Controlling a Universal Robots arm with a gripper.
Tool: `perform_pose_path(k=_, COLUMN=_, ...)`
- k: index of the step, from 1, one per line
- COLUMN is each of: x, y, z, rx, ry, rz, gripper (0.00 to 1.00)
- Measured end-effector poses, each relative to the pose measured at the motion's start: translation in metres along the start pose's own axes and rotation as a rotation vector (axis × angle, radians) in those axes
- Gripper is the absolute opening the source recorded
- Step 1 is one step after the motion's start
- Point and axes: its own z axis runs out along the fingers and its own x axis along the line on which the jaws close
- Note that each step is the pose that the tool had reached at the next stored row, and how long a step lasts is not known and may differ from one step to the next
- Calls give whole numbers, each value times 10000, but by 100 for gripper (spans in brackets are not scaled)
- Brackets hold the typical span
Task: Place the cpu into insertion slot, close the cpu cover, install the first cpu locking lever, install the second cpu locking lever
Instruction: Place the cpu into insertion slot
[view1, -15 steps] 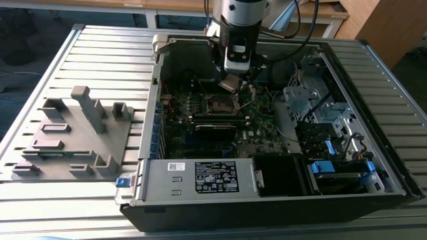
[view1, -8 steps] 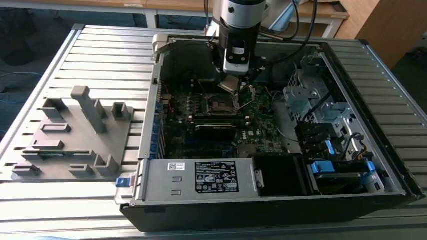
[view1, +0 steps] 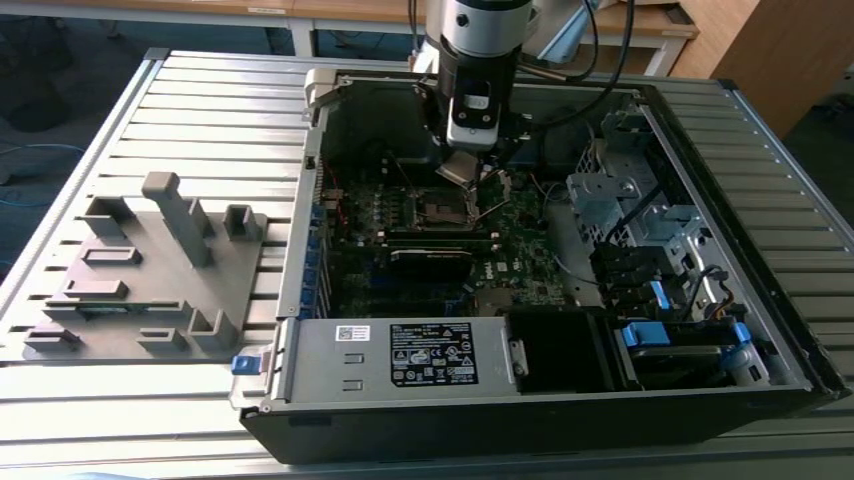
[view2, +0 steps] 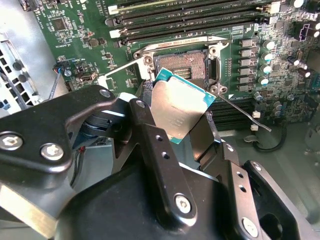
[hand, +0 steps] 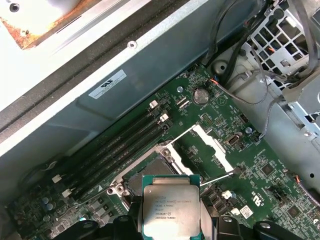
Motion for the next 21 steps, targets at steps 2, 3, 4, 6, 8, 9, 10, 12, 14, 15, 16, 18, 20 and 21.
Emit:
perform_pose_path(k=2, x=0, y=0, z=3, rx=-2, ry=0, rz=7, gripper=54)
perform_pose_path(k=3, x=0, y=0, z=5, rx=-2, ry=-4, rz=43, gripper=54)
perform_pose_path(k=4, x=0, y=-1, z=8, rx=-4, ry=-11, rz=124, gripper=54)
perform_pose_path(k=6, x=0, y=-1, z=14, rx=-4, ry=-34, rz=365, gripper=54)
perform_pose_path(k=8, x=0, y=-2, z=20, rx=-5, ry=-58, rz=625, gripper=54)
perform_pose_path(k=9, x=0, y=-2, z=23, rx=-6, ry=-72, rz=770, gripper=54)
perform_pose_path(k=10, x=0, y=-3, z=26, rx=-7, ry=-86, rz=924, gripper=54)
perform_pose_path(k=12, x=0, y=-3, z=31, rx=-10, ry=-119, rz=1281, gripper=54)
perform_pose_path(k=14, x=0, y=-3, z=37, rx=-13, ry=-153, rz=1639, gripper=54)
perform_pose_path(k=15, x=0, y=-4, z=39, rx=-14, ry=-171, rz=1834, gripper=54)
perform_pose_path(k=16, x=0, y=-4, z=40, rx=-15, ry=-186, rz=1995, gripper=54)
perform_pose_path(k=18, x=-1, y=-4, z=40, rx=-16, ry=-190, rz=2043, gripper=54)
perform_pose_path(k=20, x=0, y=-4, z=41, rx=-17, ry=-191, rz=2047, gripper=54)
perform_pose_path(k=21, x=0, y=-4, z=41, rx=-16, ry=-191, rz=2048, gripper=54)
